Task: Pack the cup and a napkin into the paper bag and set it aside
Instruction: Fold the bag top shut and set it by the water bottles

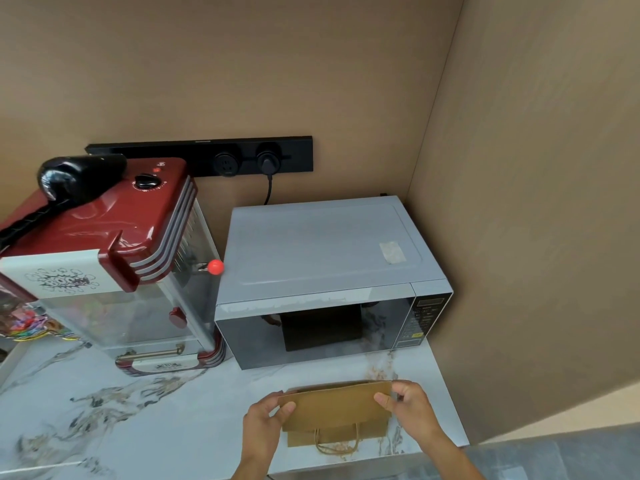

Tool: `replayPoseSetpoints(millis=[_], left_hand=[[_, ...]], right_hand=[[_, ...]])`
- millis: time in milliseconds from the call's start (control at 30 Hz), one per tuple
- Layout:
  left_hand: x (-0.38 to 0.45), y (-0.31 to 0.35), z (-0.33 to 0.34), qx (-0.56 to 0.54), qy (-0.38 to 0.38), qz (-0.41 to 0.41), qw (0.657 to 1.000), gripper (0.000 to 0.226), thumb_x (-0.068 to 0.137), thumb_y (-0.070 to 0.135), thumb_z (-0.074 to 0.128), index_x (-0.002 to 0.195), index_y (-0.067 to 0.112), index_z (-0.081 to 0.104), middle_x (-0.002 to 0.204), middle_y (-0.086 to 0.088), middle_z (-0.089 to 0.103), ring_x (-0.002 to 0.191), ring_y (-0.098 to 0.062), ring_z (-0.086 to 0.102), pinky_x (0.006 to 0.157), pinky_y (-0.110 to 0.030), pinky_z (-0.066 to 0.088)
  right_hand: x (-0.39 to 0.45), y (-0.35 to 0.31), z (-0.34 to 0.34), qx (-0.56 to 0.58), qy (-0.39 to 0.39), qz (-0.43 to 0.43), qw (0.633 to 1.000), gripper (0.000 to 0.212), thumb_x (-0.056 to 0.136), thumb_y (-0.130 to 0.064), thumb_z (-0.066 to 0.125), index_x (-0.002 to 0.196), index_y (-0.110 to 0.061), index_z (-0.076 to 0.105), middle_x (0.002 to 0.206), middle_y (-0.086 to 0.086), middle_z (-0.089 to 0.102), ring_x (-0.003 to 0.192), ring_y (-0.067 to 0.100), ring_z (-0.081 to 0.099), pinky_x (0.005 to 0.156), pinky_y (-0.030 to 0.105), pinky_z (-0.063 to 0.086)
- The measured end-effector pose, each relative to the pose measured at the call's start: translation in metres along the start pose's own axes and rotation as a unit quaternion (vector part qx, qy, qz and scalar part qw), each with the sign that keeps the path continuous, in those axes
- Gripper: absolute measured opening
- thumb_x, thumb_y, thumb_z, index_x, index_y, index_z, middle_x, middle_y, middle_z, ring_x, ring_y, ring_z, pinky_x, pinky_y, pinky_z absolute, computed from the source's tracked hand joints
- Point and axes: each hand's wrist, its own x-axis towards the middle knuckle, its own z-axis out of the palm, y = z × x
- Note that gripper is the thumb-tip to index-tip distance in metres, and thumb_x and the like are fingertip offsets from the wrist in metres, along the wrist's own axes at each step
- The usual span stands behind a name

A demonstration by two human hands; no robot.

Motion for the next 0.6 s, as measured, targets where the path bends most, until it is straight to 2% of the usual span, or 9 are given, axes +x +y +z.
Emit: replayPoseSetpoints(millis=[100, 167, 233, 300, 333, 400, 433, 533, 600], left_hand=[[0.001, 0.002, 0.001, -0.043, 0.009, -0.01, 0.999, 0.023, 0.085, 0.005, 0.077, 0.107, 0.0, 0.076, 0.122, -0.013, 0.07, 0.108, -0.026, 0.06, 0.104, -0.032, 0.043], [0.0, 0.008, -0.002, -0.068, 0.009, -0.004, 0.998, 0.02, 0.084, 0.003, 0.076, 0.104, 0.001, 0.078, 0.12, -0.012, 0.071, 0.108, -0.026, 0.061, 0.099, -0.027, 0.042], [-0.003, 0.019, -0.008, -0.09, 0.009, 0.011, 0.996, 0.016, 0.085, 0.003, 0.076, 0.094, 0.015, 0.082, 0.113, -0.006, 0.075, 0.101, -0.023, 0.066, 0.091, -0.023, 0.045], [-0.002, 0.032, -0.017, -0.085, 0.011, 0.04, 0.996, 0.032, 0.084, 0.007, 0.077, 0.067, 0.034, 0.08, 0.089, 0.006, 0.081, 0.089, -0.015, 0.071, 0.077, -0.017, 0.048], [-0.003, 0.04, -0.023, -0.081, 0.013, 0.053, 0.995, 0.036, 0.084, 0.009, 0.078, 0.061, 0.037, 0.079, 0.078, 0.011, 0.08, 0.082, -0.012, 0.072, 0.071, -0.015, 0.048], [-0.008, 0.06, -0.034, -0.09, 0.016, 0.081, 0.993, 0.03, 0.083, 0.01, 0.079, 0.065, 0.033, 0.079, 0.069, 0.014, 0.078, 0.069, -0.01, 0.072, 0.065, -0.015, 0.05], [-0.011, 0.071, -0.04, -0.098, 0.016, 0.094, 0.991, 0.025, 0.083, 0.009, 0.079, 0.068, 0.029, 0.08, 0.07, 0.011, 0.079, 0.066, -0.008, 0.072, 0.064, -0.015, 0.052], [-0.019, 0.103, -0.06, -0.114, 0.002, 0.128, 0.985, 0.012, 0.084, 0.01, 0.078, 0.073, 0.013, 0.08, 0.074, -0.002, 0.08, 0.069, -0.012, 0.073, 0.073, -0.028, 0.056], [-0.026, 0.124, -0.073, -0.121, -0.004, 0.148, 0.981, 0.013, 0.084, 0.01, 0.078, 0.071, 0.01, 0.079, 0.071, -0.003, 0.079, 0.068, -0.014, 0.072, 0.073, -0.03, 0.056]], right_hand=[[0.0, 0.007, 0.002, 0.0, 0.027, 0.01, 1.0, 0.061, 0.086, -0.004, 0.077, 0.039, -0.041, 0.063, 0.046, -0.023, 0.054, 0.053, -0.007, 0.053, 0.053, 0.003, 0.038], [0.0, 0.005, 0.001, 0.003, 0.041, 0.02, 0.999, 0.039, 0.086, -0.009, 0.078, 0.05, -0.019, 0.069, 0.06, -0.011, 0.054, 0.065, 0.01, 0.053, 0.061, 0.011, 0.04], [0.0, 0.0, -0.001, 0.008, 0.039, 0.023, 0.999, 0.033, 0.087, -0.014, 0.078, 0.064, 0.003, 0.063, 0.077, 0.016, 0.056, 0.075, 0.031, 0.055, 0.07, 0.027, 0.042], [0.0, -0.013, -0.009, 0.018, 0.047, 0.013, 0.999, 0.044, 0.086, -0.015, 0.079, 0.057, -0.001, 0.049, 0.08, 0.008, 0.05, 0.069, 0.026, 0.053, 0.068, 0.03, 0.041], [-0.001, -0.024, -0.013, 0.025, 0.052, 0.006, 0.998, 0.041, 0.086, -0.015, 0.08, 0.056, -0.004, 0.054, 0.084, 0.0, 0.052, 0.072, 0.02, 0.056, 0.07, 0.031, 0.044], [-0.004, -0.048, -0.021, 0.031, 0.065, -0.016, 0.997, 0.018, 0.087, -0.018, 0.079, 0.075, -0.005, 0.075, 0.106, -0.007, 0.059, 0.094, 0.017, 0.063, 0.087, 0.035, 0.051], [-0.006, -0.059, -0.025, 0.036, 0.072, -0.027, 0.996, 0.014, 0.087, -0.018, 0.079, 0.079, -0.007, 0.077, 0.113, -0.006, 0.059, 0.101, 0.016, 0.061, 0.091, 0.035, 0.049], [-0.014, -0.094, -0.039, 0.076, 0.073, -0.069, 0.992, 0.028, 0.087, -0.009, 0.077, 0.062, -0.021, 0.077, 0.111, -0.006, 0.062, 0.099, 0.012, 0.062, 0.084, 0.028, 0.048], [-0.02, -0.117, -0.049, 0.111, 0.058, -0.09, 0.988, 0.031, 0.088, -0.005, 0.075, 0.068, -0.027, 0.082, 0.107, -0.006, 0.072, 0.097, 0.018, 0.071, 0.086, 0.034, 0.057]])
